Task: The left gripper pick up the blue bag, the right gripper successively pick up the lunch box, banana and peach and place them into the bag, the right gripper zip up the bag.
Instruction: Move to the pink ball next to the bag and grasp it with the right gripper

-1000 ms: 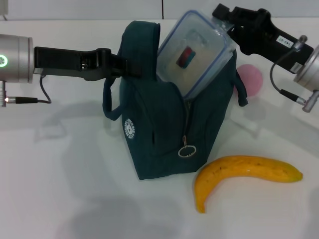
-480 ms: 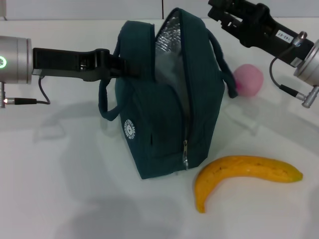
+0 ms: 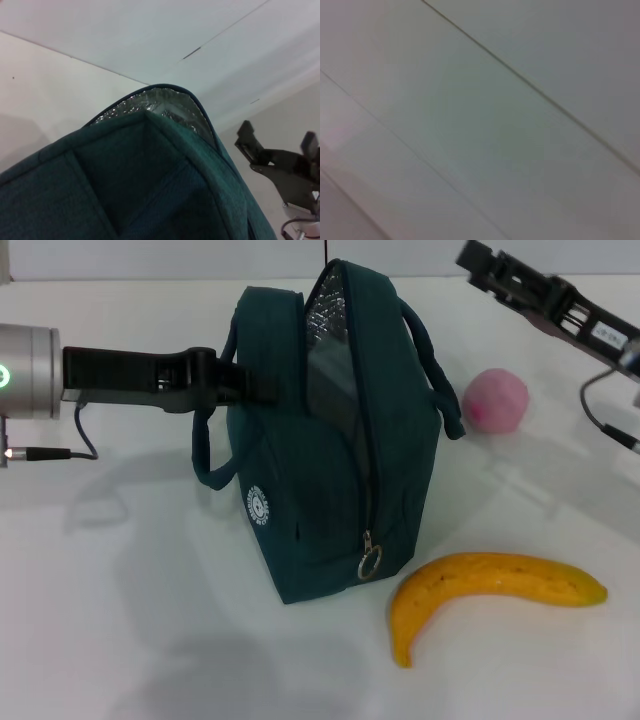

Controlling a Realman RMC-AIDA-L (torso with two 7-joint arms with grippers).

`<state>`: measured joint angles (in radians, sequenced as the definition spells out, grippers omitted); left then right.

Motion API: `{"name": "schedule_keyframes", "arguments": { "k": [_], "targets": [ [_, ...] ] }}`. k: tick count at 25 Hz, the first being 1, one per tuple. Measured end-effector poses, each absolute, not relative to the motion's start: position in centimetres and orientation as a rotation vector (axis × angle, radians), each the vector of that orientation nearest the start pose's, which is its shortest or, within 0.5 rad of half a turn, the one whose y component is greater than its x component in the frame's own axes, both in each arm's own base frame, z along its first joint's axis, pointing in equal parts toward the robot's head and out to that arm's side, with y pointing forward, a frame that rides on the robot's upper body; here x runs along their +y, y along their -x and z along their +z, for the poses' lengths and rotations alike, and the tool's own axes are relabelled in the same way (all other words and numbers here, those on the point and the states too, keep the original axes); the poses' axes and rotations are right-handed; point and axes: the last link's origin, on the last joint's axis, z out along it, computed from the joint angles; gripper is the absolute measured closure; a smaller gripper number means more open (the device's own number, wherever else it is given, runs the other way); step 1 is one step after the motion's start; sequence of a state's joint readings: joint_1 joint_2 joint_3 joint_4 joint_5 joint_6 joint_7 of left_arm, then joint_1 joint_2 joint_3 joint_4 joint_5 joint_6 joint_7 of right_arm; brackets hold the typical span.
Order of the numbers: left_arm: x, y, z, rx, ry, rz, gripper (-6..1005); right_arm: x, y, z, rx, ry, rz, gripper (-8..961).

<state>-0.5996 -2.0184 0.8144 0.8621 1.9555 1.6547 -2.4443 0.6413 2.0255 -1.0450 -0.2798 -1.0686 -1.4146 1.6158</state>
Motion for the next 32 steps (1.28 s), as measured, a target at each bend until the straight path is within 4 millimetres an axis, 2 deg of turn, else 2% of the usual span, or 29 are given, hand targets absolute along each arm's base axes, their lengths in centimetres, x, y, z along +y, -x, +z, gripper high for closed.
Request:
{"name": "schedule_keyframes", "arguments": {
  "k": [3,4,7,13,16,23,32],
  "targets": [
    [35.6,21.3,4.0,-1.716,2.543,-0.723,963,37.0,-22.8,0.2,1.041,2.199,1.421,120],
    [35.5,21.4,4.0,-1.713,2.544,-0.723,963,37.0,-22.8,0.2,1.041,2.199,1.421,109],
    [35.4,21.3,3.8,-1.705,2.552,-0.726,963,36.9,-24.5,0.1,0.897,2.171,1.287,76],
    [35.4,21.3,3.7,-1.708,2.555,-0.727,963,36.9,-27.9,-0.1,0.702,2.087,0.997,97],
    [35.4,21.3,3.7,-1.708,2.555,-0.729,963,37.5,-29.0,-0.2,0.722,2.063,0.89,107],
    [35.4,21.0,3.7,-1.708,2.557,-0.751,962,38.4,-29.7,-0.7,0.751,2.056,0.776,132],
    [35.5,20.9,3.5,-1.713,2.553,-0.757,962,39.4,-28.8,-3.6,0.758,2.172,0.612,163]
  ]
}}
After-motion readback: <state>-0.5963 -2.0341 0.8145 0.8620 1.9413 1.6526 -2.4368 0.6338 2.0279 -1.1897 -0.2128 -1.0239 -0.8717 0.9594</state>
